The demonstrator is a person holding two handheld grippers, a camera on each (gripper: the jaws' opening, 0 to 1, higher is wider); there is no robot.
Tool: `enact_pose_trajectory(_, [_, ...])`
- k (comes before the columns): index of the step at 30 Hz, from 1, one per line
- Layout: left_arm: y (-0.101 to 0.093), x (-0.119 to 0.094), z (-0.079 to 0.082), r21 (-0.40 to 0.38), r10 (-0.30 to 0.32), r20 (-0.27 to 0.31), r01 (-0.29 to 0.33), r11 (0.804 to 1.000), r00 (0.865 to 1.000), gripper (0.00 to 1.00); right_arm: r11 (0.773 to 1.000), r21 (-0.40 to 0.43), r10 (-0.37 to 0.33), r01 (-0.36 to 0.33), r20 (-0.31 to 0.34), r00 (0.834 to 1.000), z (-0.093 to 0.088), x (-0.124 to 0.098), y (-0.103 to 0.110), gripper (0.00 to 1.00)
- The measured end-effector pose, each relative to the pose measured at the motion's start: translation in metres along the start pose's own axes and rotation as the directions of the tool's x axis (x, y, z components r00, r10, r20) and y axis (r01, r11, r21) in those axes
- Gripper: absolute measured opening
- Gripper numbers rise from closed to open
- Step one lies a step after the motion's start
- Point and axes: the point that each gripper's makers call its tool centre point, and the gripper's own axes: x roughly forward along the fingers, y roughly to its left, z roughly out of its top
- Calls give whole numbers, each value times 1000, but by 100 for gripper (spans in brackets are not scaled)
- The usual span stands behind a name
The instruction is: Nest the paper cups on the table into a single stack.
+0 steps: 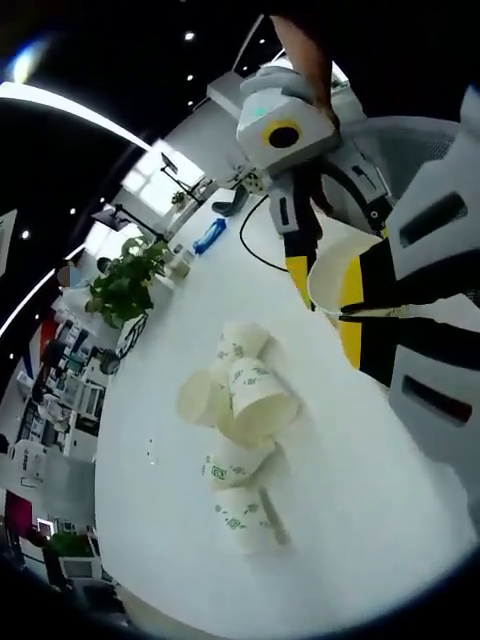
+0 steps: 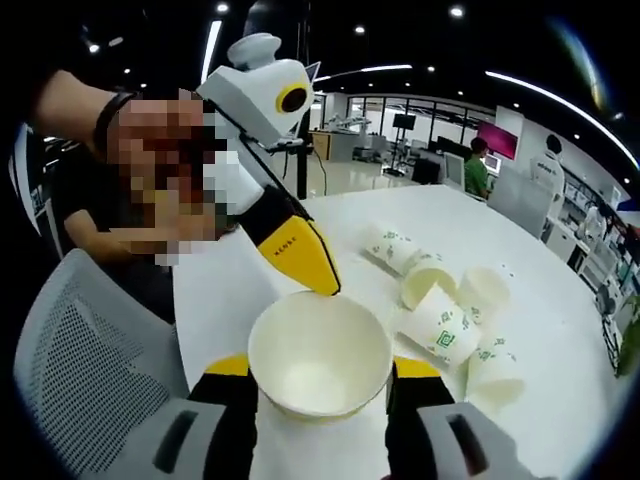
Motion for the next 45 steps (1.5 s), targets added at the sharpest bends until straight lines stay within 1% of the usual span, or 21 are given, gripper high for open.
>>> enact_pose_trajectory(8, [5,6,-6,5,13,-18,-13,1000,1000,0,1000,1,1,-1,-3,1000,-3,0,0,51])
enact_pose_trajectory(12, [5,8,-8,5,14,-20,-14,1000,1000,0,1000,1,0,0,-11,1000,-8,3,-1,51])
enact_pose_trajectory(15, [6,7,-8,0,13,-16,-13,1000,1000,0,1000,1,0,0,-18,1000,-9,-1,1,51])
enact_pose_trajectory(17, [7,6,-8,1,13,-12,-13,1000,1000,0,1000,4,1,-1,-21,1000,-12,0,0,50])
enact_pose_trajectory(19, [8,3,-5,-7,15,5,-14,1000,1000,0,1000,4,-2,2,-26,1000,-14,2,-1,50])
enact_pose_trajectory(22, [11,-1,-4,-15,26,18,-26,1000,999,5,1000,7,-3,4,-31,1000,-16,0,-2,50])
enact_pose_trajectory(24, [14,-3,-6,-15,39,24,-39,999,999,6,1000,7,-5,6,-37,999,-16,-1,-2,49])
enact_pose_trajectory(27, [14,-5,-9,-32,38,25,-38,999,999,8,1000,-3,-4,4,-45,999,-19,1,-3,49])
enact_pose_trajectory(30, [14,-4,-14,-44,38,14,-37,998,999,9,1000,-7,0,0,-50,999,-18,0,-2,49])
enact_pose_trajectory(32, [14,-2,-16,-48,40,10,-39,998,999,10,1000,-9,2,-3,-53,999,-20,3,-2,48])
enact_pose_trajectory(37, [16,6,-23,-54,47,-21,-48,997,999,11,1000,-13,7,-7,-59,998,-19,6,-3,47])
enact_pose_trajectory(39, [16,9,-25,-58,46,-29,-48,997,999,10,1000,-15,8,-9,-61,998,-20,8,-5,46])
enact_pose_trajectory(41, [16,12,-25,-63,45,-36,-48,997,998,8,1000,-18,10,-11,-62,998,-18,9,-5,45])
enact_pose_trajectory(45, [21,12,-26,-59,62,-47,-65,996,997,5,1000,-20,16,-17,-64,998,-18,9,-5,45])
